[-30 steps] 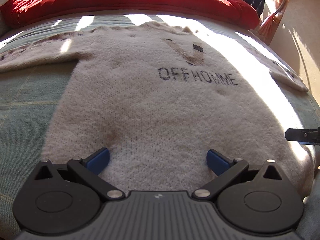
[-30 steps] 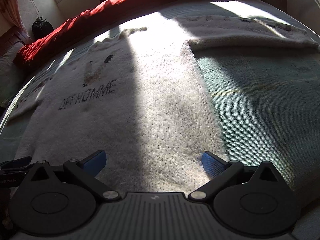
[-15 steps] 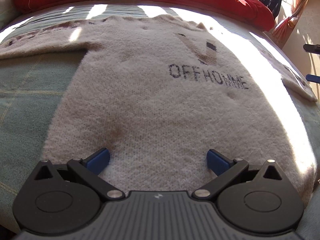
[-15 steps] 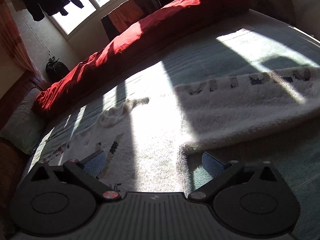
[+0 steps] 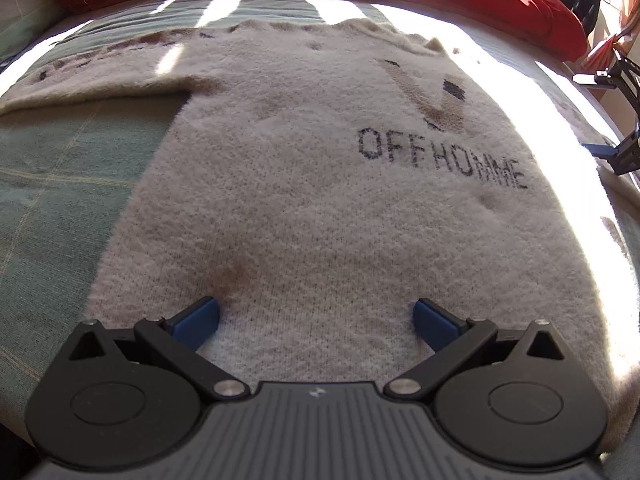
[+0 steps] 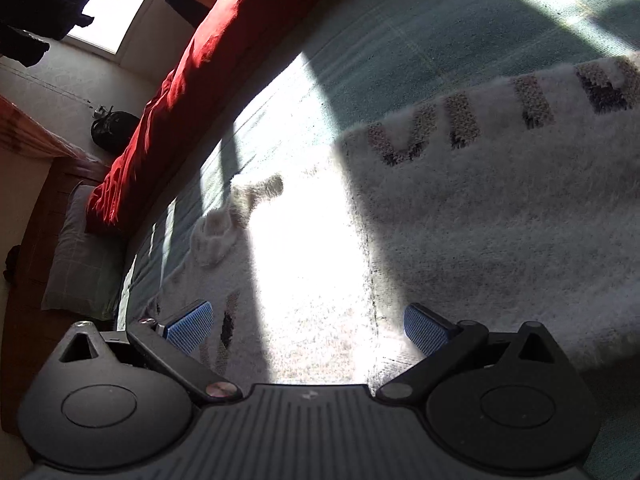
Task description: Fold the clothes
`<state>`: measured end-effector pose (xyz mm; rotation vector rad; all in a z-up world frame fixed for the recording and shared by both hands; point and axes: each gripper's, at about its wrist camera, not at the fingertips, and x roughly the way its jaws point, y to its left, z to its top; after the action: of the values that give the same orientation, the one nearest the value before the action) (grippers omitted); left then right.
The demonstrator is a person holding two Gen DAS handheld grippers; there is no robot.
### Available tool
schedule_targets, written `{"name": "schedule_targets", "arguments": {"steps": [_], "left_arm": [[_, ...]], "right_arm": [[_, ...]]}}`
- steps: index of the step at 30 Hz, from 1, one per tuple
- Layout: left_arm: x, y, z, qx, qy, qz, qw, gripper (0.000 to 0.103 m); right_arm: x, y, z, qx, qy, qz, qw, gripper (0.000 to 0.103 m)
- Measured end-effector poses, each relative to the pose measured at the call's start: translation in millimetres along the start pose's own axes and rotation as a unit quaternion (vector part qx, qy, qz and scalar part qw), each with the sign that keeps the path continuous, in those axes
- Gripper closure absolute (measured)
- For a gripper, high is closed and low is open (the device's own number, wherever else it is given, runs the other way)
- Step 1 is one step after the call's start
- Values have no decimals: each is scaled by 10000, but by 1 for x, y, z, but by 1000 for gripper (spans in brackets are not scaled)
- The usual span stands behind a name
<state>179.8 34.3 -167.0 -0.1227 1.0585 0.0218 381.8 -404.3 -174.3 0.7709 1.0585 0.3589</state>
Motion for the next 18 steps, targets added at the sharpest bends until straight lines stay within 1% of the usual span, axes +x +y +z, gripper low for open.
{"name": "schedule_targets", "arguments": {"steps": [2, 5, 8, 11, 13, 15, 18], "left_arm": [[1, -2, 2, -46, 47, 65, 10000, 0], [4, -4, 5, -112, 84, 152, 9998, 0], [5, -6, 6, -140, 100, 238, 9996, 0], [6, -8, 7, -154, 118, 303, 9994, 0], [6, -8, 8, -172, 145, 322, 9992, 0], [7, -8, 9, -182, 168, 332, 9991, 0], [7, -9, 10, -188, 186, 357, 9990, 0]], "right_arm": [[-9, -11, -1, -109, -32, 55, 9999, 0], [-41, -38, 2, -95, -202, -92, 9997, 0], [-81, -72, 7, 47, -529, -382, 9979, 0], [-119, -111, 14, 270, -857, -865, 9922, 0], [-138, -133, 18, 456, -999, -952, 9894, 0], [-152, -143, 22, 569, -1129, -1080, 9861, 0], [-158, -137, 29, 515, -1302, -1198, 9829, 0]]}}
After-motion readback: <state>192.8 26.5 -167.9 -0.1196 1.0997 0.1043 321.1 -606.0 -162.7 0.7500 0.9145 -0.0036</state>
